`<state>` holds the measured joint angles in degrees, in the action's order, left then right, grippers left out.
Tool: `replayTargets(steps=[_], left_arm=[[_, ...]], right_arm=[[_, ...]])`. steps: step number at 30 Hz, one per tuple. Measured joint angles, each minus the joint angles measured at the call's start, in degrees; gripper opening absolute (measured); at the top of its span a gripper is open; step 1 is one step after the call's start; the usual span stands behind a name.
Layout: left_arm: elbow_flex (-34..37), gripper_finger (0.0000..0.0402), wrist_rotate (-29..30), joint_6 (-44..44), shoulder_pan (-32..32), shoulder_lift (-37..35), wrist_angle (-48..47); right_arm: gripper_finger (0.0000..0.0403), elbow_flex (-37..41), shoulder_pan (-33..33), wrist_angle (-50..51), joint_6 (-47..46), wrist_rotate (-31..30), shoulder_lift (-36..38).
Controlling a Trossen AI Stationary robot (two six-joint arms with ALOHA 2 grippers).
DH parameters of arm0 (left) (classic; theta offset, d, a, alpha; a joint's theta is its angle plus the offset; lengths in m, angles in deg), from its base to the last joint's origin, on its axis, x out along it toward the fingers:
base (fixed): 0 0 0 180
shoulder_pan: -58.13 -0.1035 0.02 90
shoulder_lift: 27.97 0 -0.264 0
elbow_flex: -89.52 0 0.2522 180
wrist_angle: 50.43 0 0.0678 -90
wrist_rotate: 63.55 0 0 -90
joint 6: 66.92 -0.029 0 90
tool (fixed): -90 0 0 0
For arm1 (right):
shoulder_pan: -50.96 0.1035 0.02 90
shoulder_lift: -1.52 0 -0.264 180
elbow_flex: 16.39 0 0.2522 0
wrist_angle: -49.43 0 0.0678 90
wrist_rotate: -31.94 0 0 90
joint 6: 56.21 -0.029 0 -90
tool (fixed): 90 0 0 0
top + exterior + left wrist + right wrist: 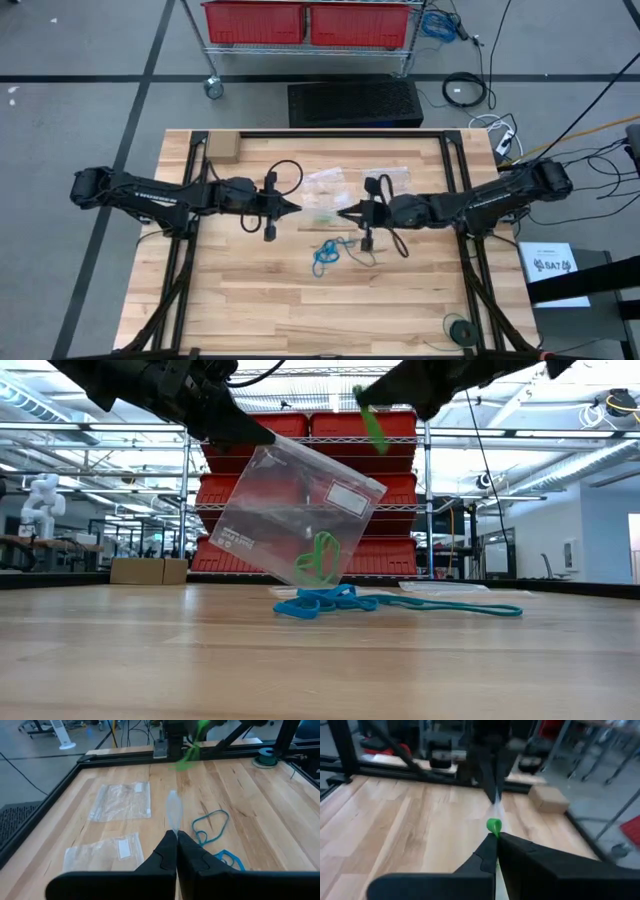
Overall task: Sort rubber bands
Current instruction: Put the green rubber band in the transparent zip bag
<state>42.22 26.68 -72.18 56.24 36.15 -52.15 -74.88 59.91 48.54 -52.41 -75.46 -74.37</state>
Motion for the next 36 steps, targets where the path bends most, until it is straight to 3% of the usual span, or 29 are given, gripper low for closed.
replayTargets(steps=[8, 24, 36], left_arm=[[0.0, 0.0, 0.03, 0.42, -0.01, 0.0, -0.03], [0.07, 0.0, 0.07, -0.09, -0.02, 0.0, 0.18], [0.07, 0.0, 0.07, -0.11, -0.02, 0.0, -0.09]], right_arm=[[0.0, -4.42, -2.9, 3.12, -4.98, 4.39, -4.4], [0.0, -13.94, -7.05, 8.05, -5.93, 7.14, -17.5], [0.0, -24.07, -8.63, 21.91, -4.0, 7.11, -18.44]])
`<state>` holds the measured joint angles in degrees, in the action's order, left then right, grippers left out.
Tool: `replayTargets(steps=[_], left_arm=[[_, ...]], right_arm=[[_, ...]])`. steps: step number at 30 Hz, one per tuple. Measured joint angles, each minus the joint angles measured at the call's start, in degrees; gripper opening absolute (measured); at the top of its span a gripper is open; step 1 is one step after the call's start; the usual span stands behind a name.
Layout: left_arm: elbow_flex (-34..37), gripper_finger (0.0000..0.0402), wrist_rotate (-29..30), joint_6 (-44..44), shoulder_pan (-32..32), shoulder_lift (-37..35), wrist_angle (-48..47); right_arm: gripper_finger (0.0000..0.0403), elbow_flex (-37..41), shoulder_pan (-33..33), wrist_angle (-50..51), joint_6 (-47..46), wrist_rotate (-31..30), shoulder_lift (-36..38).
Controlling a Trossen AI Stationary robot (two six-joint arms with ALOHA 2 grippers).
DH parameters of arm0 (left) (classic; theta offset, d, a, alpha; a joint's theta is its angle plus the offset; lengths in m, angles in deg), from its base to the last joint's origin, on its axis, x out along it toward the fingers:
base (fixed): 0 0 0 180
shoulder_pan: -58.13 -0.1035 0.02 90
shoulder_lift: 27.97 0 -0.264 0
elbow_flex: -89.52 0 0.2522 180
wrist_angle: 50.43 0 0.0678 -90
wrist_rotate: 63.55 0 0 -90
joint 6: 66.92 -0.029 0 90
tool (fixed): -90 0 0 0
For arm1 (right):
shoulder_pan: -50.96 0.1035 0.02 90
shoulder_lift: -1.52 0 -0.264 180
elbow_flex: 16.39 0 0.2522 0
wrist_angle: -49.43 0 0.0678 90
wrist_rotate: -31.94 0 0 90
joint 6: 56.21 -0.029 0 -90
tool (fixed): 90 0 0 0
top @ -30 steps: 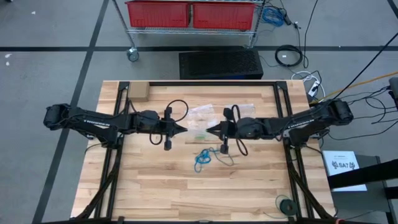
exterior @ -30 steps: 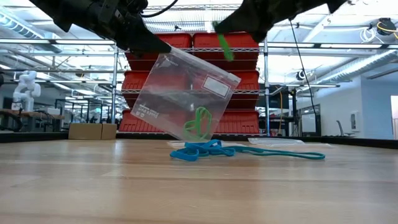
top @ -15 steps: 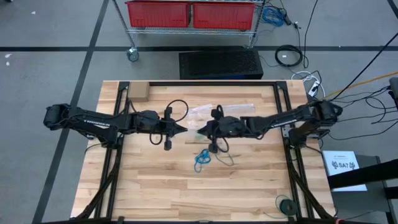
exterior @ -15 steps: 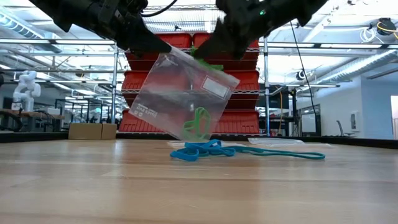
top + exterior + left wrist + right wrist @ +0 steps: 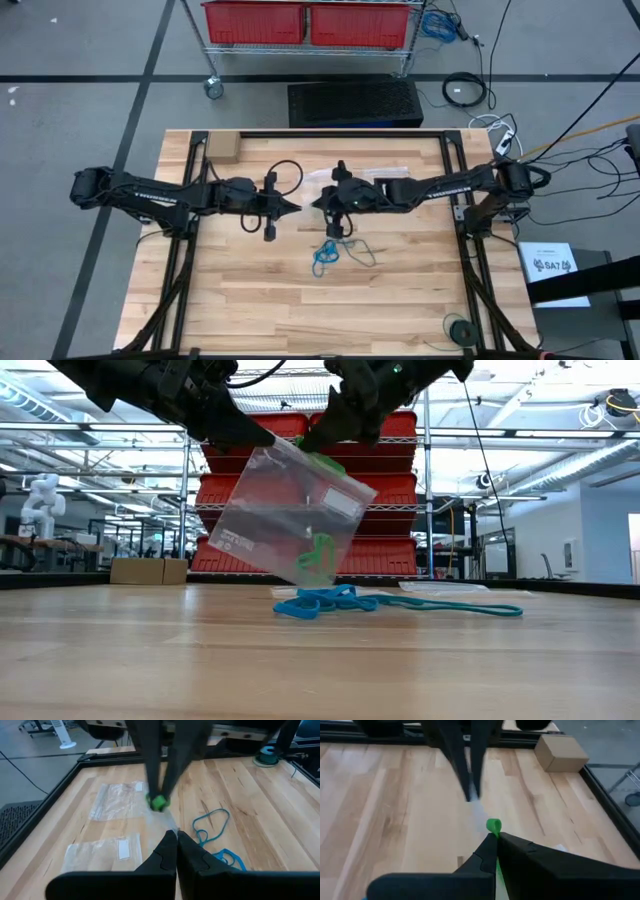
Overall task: Sort rubber bands
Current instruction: Put the green rubber band in the transparent zip bag
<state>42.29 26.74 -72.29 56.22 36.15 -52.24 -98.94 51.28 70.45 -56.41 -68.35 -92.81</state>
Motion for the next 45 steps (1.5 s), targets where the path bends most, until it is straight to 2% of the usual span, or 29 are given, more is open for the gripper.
replayTargets(steps=[11, 15, 20, 26, 39, 45], left_arm=[[0.0, 0.0, -0.02, 0.11, 0.0, 0.0, -0.02], [0.02, 0.0, -0.02, 0.11, 0.02, 0.0, 0.01], [0.02, 0.0, -0.02, 0.11, 0.02, 0.0, 0.06], [0.02, 0.0, -0.02, 0.15, 0.02, 0.0, 0.22], [0.02, 0.0, -0.02, 0.46, 0.02, 0.0, 0.79], [0.02, 0.0, -0.02, 0.46, 0.02, 0.0, 0.76]], right_arm=[[0.0, -0.68, -1.07, 1.51, -0.44, 3.25, -3.09], [0.0, -0.68, -1.51, 1.83, -1.17, 7.16, -3.48], [0.0008, -0.68, -1.53, 2.53, -3.04, 7.42, -3.61], [0.0047, -0.82, -1.53, 3.06, -3.21, 7.42, -3.63], [0.0168, -4.66, -1.53, 4.9, -2.49, 7.42, -3.63], [0.0198, -4.66, -1.53, 5.45, -3.49, 7.42, -3.63]])
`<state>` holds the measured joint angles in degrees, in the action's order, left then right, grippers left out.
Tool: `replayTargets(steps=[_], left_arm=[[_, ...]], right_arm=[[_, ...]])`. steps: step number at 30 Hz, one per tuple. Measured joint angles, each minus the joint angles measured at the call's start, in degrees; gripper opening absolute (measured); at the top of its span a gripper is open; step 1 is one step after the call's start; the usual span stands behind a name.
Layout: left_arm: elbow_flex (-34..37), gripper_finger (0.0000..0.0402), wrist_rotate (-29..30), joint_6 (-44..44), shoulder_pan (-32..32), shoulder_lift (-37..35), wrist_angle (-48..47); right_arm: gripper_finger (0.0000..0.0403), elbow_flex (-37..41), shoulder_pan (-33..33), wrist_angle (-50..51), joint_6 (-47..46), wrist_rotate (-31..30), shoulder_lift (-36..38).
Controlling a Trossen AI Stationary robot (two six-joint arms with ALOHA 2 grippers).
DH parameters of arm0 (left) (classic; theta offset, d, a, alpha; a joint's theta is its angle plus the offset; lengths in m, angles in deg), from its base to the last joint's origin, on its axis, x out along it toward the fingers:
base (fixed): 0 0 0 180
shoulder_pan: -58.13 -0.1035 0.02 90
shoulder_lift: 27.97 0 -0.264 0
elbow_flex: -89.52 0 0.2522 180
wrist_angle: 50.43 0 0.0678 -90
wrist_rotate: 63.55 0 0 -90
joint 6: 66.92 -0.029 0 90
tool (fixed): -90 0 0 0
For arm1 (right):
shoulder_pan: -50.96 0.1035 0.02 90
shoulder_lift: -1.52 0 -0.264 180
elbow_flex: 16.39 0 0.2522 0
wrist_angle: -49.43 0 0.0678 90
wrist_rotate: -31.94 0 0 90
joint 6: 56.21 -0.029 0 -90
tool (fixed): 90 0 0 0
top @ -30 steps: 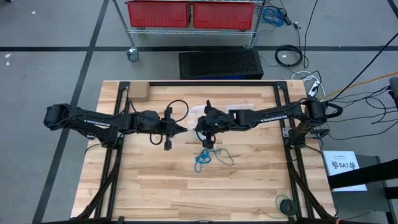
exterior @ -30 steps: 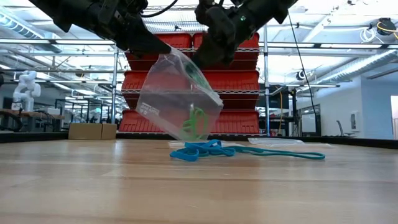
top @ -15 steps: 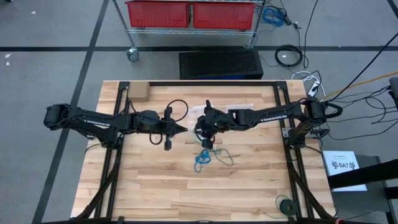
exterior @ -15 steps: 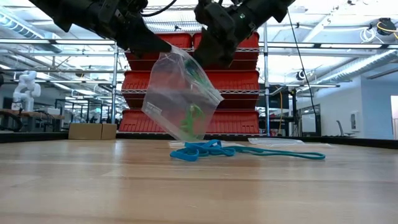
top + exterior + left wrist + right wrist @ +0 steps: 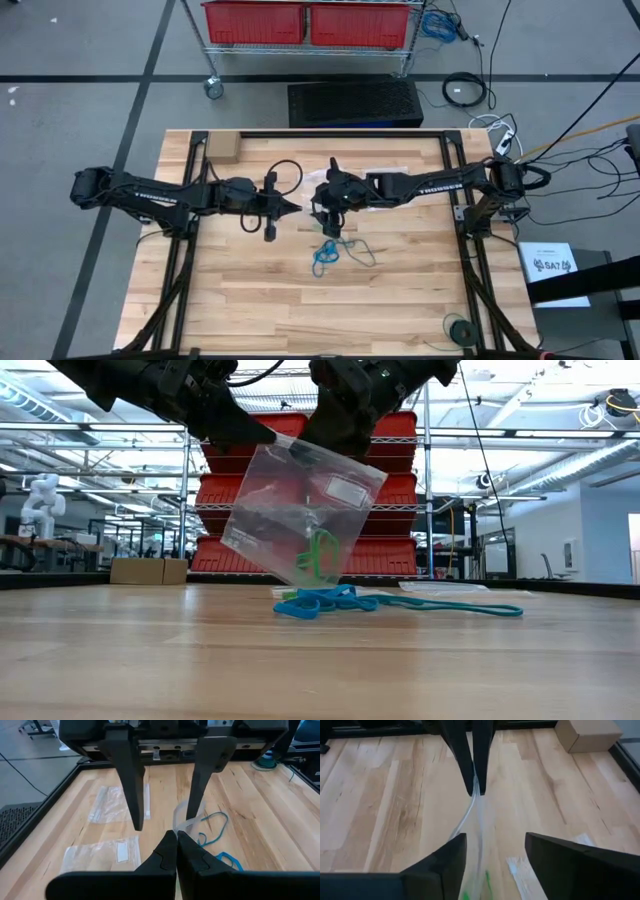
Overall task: Sort rubber bands
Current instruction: Put the green rubber band in the transparent zip bag
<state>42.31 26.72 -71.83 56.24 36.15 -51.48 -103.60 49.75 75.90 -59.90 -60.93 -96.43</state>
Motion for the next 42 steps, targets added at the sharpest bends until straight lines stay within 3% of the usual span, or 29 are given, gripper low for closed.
replayTargets(steps=[3, 10, 14, 18, 23, 29, 33, 38, 42], left_arm=[[0.0, 0.0, 0.0, 0.0, -0.02, 0.0, 0.0], [0.0, 0.0, 2.59, 0.0, 0.0, -0.34, -0.53], [0.0, 0.0, 7.51, 0.07, -0.02, -2.28, -4.34], [0.0, 0.0, 8.83, 0.07, 0.01, -5.11, -6.41], [0.0, 0.0, 9.01, 0.09, 0.57, -8.56, -9.41], [0.0, 0.0, 9.06, 1.19, 1.29, -11.94, -14.09], [0.0, 0.0, 10.21, 1.64, 1.29, -13.5, -16.26], [0.0, 0.0, 10.78, 1.61, 1.29, -14.39, -18.23], [0.0, 0.0, 10.78, 1.6, 1.29, -14.6, -18.3]], right_arm=[[0.0201, -0.51, 0.0, 2.6, -0.14, 0.01, 0.17], [0.0185, -8.38, 0.02, 22.74, -1.45, 0.02, 0.55], [0.0168, -6.61, 0.11, 27.49, -1.56, 0.04, 0.89], [0.0157, -1.7, 0.11, 28.7, -3.68, 2.51, 0.94], [0.0155, 6.96, 0.26, 20.21, -7.73, 5.36, 0.94], [0.0154, 17.38, 0.37, 0.45, -13.37, 10.58, 0.93], [0.0154, 20.65, 1.1, -7.15, -13.95, 9.84, 0.92], [0.0155, 21.31, 2.84, -13.26, -13.62, 1.78, -1.13], [0.0164, 21.39, 2.81, -16.85, -13.7, 1.61, -4.94]])
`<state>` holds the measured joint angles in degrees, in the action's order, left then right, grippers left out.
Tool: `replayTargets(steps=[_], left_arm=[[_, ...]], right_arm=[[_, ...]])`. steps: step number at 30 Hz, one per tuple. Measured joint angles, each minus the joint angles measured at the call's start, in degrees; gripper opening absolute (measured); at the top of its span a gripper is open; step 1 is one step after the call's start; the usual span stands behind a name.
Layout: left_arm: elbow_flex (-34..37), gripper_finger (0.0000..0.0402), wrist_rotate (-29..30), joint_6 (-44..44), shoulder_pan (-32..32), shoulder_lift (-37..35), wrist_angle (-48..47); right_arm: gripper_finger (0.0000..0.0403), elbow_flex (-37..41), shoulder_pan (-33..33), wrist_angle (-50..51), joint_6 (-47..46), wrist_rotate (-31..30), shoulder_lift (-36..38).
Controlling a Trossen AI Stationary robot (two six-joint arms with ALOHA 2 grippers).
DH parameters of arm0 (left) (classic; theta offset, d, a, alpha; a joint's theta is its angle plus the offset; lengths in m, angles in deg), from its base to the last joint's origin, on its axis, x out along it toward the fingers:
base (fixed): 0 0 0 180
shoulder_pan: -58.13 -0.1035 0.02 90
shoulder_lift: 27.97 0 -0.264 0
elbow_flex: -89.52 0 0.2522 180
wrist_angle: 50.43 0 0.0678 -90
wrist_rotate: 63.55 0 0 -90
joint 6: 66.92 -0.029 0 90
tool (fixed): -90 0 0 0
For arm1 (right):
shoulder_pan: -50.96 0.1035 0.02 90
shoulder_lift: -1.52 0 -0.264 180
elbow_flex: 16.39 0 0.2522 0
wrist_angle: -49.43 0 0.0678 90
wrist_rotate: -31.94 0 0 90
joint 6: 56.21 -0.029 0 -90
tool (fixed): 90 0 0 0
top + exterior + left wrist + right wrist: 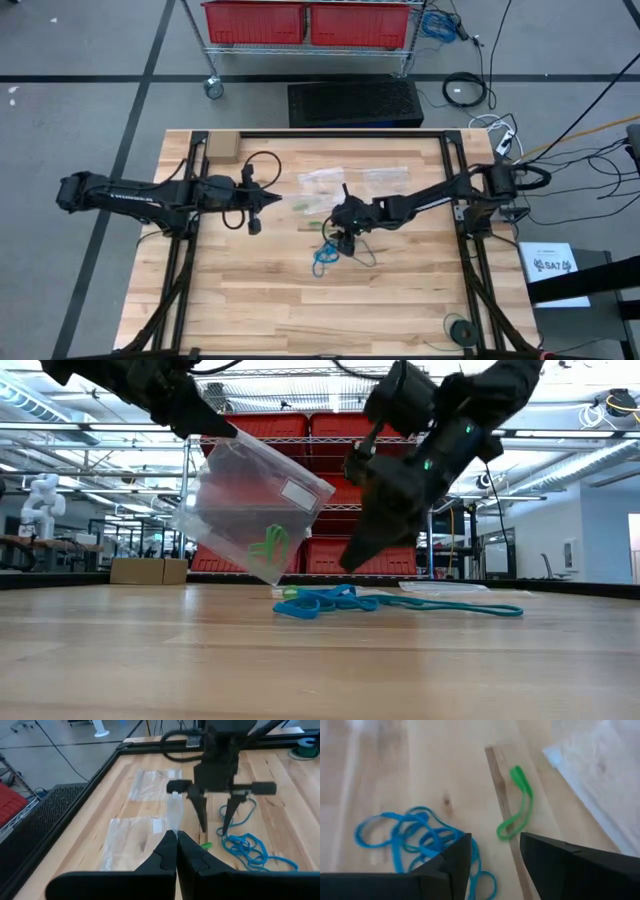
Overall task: Sort rubber bands
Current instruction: Put the green rubber band in the transparent zip bag
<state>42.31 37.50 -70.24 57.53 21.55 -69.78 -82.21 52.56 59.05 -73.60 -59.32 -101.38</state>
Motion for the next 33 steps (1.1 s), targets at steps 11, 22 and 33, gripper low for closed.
replayTargets(steps=[11, 22, 33], left_arm=[[0.0, 0.0, 0.0, -0.04, 0.0, 0.02, -0.57], [0.0, 0.0, 0.0, -0.07, 0.0, 0.04, -1.11], [0.02, 0.0, -0.37, -0.05, 0.0, 0.04, -0.85]], right_arm=[[0.0167, -5.46, -2.33, -5.69, -3.42, -1.14, -10.4], [0.001, -13.79, 0.77, 7.57, 1.0, -2.66, -10.25], [0.0001, -25.67, 6.39, 23.15, 7.81, -6.59, -2.35]])
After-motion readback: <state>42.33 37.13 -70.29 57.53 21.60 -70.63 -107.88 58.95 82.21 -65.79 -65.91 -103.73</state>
